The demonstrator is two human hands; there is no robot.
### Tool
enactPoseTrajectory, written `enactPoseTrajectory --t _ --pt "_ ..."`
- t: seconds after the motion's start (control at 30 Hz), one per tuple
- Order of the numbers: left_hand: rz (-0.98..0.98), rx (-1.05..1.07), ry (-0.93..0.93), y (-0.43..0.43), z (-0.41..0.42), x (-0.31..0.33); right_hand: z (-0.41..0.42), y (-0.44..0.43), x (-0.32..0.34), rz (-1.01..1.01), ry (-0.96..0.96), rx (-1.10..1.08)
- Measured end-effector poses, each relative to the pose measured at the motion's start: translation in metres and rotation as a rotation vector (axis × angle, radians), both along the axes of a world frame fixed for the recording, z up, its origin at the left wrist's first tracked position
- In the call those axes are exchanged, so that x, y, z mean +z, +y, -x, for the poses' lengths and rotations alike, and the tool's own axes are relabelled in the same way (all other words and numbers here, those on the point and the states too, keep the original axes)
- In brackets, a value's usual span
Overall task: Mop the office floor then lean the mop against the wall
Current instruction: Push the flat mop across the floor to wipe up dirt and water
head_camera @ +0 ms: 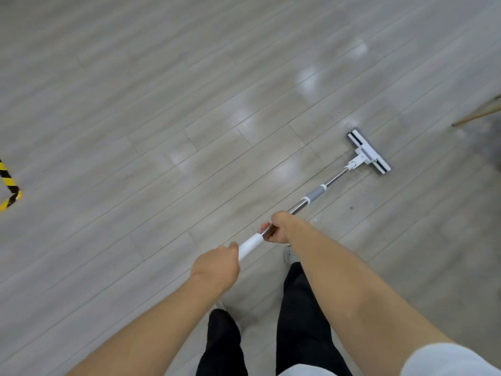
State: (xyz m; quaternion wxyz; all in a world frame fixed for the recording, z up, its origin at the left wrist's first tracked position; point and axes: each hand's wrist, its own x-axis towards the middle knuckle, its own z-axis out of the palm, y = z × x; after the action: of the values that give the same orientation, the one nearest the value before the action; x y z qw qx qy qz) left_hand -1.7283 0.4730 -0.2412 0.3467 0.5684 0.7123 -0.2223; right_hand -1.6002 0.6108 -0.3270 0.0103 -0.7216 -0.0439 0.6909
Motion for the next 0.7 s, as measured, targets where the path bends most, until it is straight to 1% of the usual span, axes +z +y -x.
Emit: enactPoseTrajectory --t 0.17,0.3,0.43,0.6,0.7 --pt "0.058 0.009 0.038 -0.115 0.089 0.022 0.093 -0.112 0.012 0.063 0.081 -0.017" --pt "0.08 0.022 0.071 -0.17 0.139 0.036 0.145 -0.167 0.017 0.115 0.127 -0.012" --pt "0.073 -0.003 0.074 -0.176 0.155 0.029 0.161 -0.175 0.027 0.094 0.125 -0.01" --pt "0.074 -0.039 0.09 -0.156 0.158 0.02 0.159 -0.156 0.023 0.031 0.131 -0.05" --pt "0.08 -0.038 0.09 -0.142 0.15 0.015 0.15 -0.143 0.019 0.038 0.137 -0.067"
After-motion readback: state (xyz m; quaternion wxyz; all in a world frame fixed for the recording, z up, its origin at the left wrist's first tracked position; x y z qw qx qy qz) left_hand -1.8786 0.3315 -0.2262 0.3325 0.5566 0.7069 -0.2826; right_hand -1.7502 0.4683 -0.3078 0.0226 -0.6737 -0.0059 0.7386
